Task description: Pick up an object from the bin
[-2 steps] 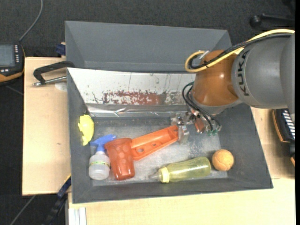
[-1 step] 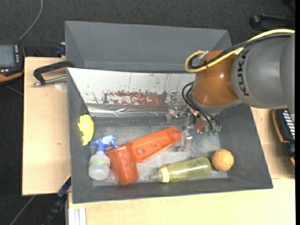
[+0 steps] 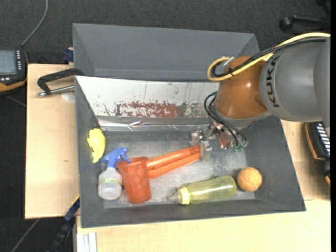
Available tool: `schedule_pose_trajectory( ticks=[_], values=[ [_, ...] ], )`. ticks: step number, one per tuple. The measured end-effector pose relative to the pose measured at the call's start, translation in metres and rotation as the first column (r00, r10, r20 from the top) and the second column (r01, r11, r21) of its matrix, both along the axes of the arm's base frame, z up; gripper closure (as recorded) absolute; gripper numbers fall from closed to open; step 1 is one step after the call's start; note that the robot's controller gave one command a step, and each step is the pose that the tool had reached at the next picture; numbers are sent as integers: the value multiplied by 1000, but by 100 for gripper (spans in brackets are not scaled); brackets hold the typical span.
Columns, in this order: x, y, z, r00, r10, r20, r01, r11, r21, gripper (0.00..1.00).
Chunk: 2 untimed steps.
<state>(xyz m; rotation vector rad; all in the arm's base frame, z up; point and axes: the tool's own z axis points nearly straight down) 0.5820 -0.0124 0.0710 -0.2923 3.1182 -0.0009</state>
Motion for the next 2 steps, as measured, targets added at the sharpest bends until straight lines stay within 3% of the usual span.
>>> schedule_pose_trajectory(
  ticks=[2],
  values=[
    [3, -3, 2, 1000, 17, 4, -17, 1000, 0, 100]
  ],
)
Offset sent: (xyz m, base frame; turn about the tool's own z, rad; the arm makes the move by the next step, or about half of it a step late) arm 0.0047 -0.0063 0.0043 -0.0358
